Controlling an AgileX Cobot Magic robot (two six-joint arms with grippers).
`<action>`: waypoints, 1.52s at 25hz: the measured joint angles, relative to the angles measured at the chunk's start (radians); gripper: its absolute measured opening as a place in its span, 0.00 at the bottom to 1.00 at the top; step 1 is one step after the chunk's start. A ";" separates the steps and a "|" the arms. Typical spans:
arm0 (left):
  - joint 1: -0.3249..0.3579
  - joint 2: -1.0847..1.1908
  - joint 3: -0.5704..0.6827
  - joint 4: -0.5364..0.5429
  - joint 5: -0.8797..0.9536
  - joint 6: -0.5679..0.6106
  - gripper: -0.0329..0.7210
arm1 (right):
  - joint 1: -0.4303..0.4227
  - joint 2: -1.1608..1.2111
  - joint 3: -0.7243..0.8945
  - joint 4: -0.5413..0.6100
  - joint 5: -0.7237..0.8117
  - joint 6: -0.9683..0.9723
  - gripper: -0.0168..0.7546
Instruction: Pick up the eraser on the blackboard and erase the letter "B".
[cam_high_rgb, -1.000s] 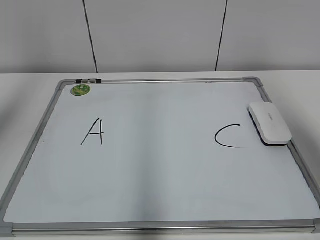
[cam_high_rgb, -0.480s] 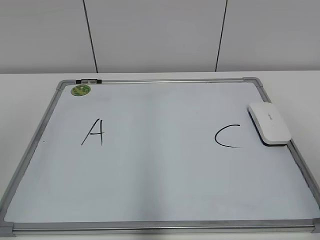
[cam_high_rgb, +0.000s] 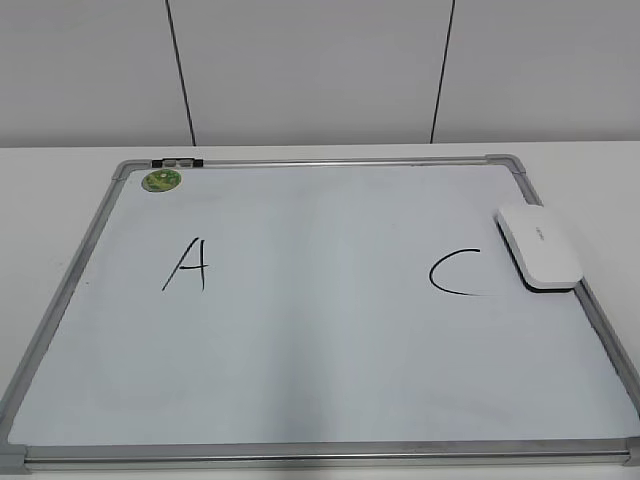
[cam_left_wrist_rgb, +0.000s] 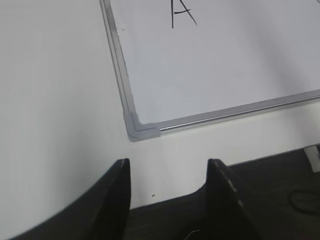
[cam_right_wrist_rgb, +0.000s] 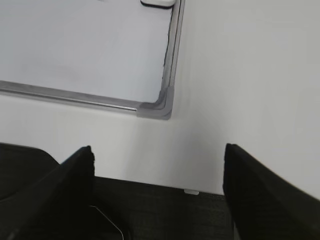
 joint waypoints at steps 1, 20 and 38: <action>0.000 -0.018 0.015 0.012 0.000 0.000 0.54 | 0.000 -0.012 0.021 -0.004 0.000 0.002 0.79; -0.002 -0.047 0.112 0.083 -0.141 0.000 0.54 | 0.000 -0.031 0.092 -0.012 -0.084 0.005 0.79; -0.002 -0.054 0.112 0.083 -0.143 0.000 0.53 | -0.032 -0.042 0.092 -0.012 -0.087 0.006 0.79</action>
